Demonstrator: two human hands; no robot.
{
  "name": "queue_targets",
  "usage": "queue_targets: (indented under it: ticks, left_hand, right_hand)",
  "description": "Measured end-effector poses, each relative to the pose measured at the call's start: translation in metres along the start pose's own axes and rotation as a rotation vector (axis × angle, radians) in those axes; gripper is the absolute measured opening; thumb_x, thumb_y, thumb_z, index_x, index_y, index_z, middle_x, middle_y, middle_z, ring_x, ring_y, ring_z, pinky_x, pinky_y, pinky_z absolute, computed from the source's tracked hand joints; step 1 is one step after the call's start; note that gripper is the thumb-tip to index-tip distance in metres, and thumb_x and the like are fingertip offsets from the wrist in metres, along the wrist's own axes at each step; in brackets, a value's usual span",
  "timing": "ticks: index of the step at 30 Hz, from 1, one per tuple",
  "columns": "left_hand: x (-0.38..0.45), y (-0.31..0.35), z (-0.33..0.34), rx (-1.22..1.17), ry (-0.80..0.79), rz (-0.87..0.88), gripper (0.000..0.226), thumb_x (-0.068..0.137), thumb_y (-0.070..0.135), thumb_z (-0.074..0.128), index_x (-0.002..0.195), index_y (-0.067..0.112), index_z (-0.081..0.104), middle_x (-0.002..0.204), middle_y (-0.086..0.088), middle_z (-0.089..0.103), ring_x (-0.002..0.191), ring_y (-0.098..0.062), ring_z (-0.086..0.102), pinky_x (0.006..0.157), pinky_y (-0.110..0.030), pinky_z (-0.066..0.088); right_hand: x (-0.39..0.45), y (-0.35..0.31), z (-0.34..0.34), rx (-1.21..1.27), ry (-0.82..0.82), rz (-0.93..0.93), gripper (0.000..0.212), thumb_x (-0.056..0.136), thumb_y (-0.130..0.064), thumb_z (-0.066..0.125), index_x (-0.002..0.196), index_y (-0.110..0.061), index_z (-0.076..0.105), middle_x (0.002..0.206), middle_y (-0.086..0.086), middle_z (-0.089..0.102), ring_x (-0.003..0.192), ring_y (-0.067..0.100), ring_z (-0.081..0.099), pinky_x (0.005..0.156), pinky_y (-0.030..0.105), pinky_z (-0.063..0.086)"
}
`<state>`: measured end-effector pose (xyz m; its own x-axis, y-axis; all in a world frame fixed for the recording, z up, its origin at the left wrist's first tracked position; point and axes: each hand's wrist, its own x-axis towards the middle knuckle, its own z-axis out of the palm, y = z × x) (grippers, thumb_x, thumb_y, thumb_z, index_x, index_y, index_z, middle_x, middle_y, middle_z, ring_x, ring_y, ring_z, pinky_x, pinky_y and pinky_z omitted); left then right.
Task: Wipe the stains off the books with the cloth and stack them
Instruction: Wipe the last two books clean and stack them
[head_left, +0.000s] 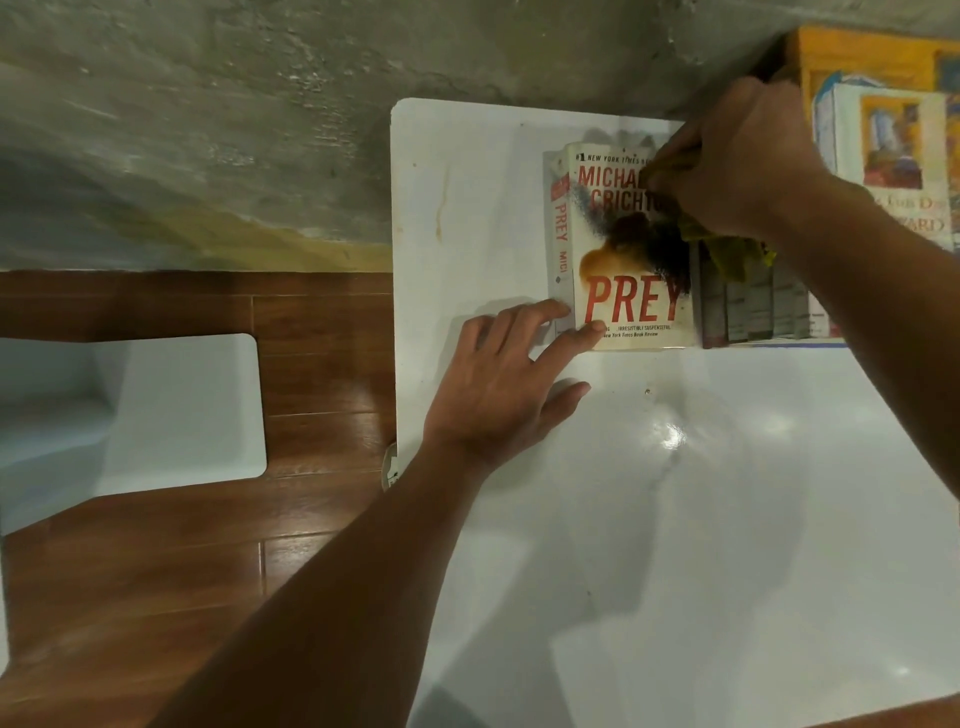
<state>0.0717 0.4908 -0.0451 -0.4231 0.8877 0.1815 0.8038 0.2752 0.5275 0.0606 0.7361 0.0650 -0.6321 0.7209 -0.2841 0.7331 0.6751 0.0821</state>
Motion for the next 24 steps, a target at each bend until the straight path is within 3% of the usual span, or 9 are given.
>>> queue_targets:
  ticks: [2,5,11,14,17,22,24]
  left_hand:
    - [0.000,0.001,0.000,-0.001,0.005,0.002,0.051,0.095,0.047,0.063,0.139,0.023,0.058,0.142,-0.010,0.055,0.126,-0.027,0.051,0.104,-0.041,0.040]
    - [0.001,0.000,0.000,-0.002,0.005,0.006,0.051,0.094,0.046,0.064,0.139,0.022,0.058,0.142,-0.010,0.055,0.125,-0.028,0.052,0.104,-0.042,0.041]
    - [0.000,-0.001,0.001,-0.002,0.005,0.000,0.051,0.093,0.047,0.065,0.137,0.022,0.059,0.141,-0.010,0.055,0.125,-0.029,0.053,0.104,-0.043,0.042]
    - [0.001,0.001,0.001,-0.014,0.011,-0.010,0.051,0.093,0.046,0.067,0.137,0.022,0.059,0.141,-0.011,0.056,0.124,-0.030,0.054,0.103,-0.045,0.043]
    - [0.001,0.001,0.000,-0.017,0.009,-0.003,0.050,0.092,0.045,0.068,0.136,0.022,0.060,0.141,-0.011,0.056,0.124,-0.030,0.054,0.102,-0.046,0.044]
    - [0.001,0.002,0.001,-0.025,0.005,-0.015,0.051,0.091,0.045,0.069,0.136,0.022,0.060,0.141,-0.011,0.056,0.124,-0.030,0.054,0.102,-0.046,0.044]
    - [0.002,0.000,0.001,-0.019,0.010,-0.007,0.051,0.091,0.046,0.068,0.136,0.022,0.060,0.141,-0.011,0.056,0.124,-0.030,0.054,0.103,-0.046,0.044]
  right_hand:
    - [-0.002,0.000,-0.005,0.001,0.004,-0.045,0.045,0.092,-0.038,0.068,0.122,-0.006,0.061,0.097,0.009,0.049,0.079,0.021,0.045,0.071,0.031,0.036]
    - [-0.003,-0.004,-0.006,0.010,-0.022,-0.092,0.041,0.092,-0.035,0.068,0.120,-0.005,0.064,0.092,0.006,0.051,0.074,0.019,0.046,0.075,0.030,0.037]
    - [-0.001,-0.009,-0.003,0.068,-0.020,-0.130,0.041,0.090,-0.039,0.070,0.122,-0.013,0.067,0.110,0.007,0.063,0.088,0.018,0.048,0.076,0.027,0.037]
    - [0.002,-0.010,-0.004,0.093,0.027,-0.128,0.039,0.091,-0.038,0.069,0.121,-0.014,0.068,0.116,0.007,0.066,0.093,0.021,0.057,0.077,0.026,0.042]
    - [0.003,-0.012,-0.004,0.054,-0.012,-0.162,0.040,0.090,-0.038,0.069,0.121,-0.012,0.068,0.112,0.009,0.068,0.090,0.022,0.062,0.077,0.029,0.050]
    - [0.006,-0.014,-0.005,-0.003,0.019,-0.222,0.037,0.093,-0.038,0.067,0.120,-0.014,0.069,0.116,0.009,0.068,0.099,0.027,0.063,0.087,0.033,0.050]
    - [0.009,-0.015,-0.006,-0.039,0.008,-0.245,0.037,0.093,-0.038,0.066,0.121,-0.014,0.069,0.115,0.009,0.068,0.097,0.027,0.063,0.083,0.031,0.048]
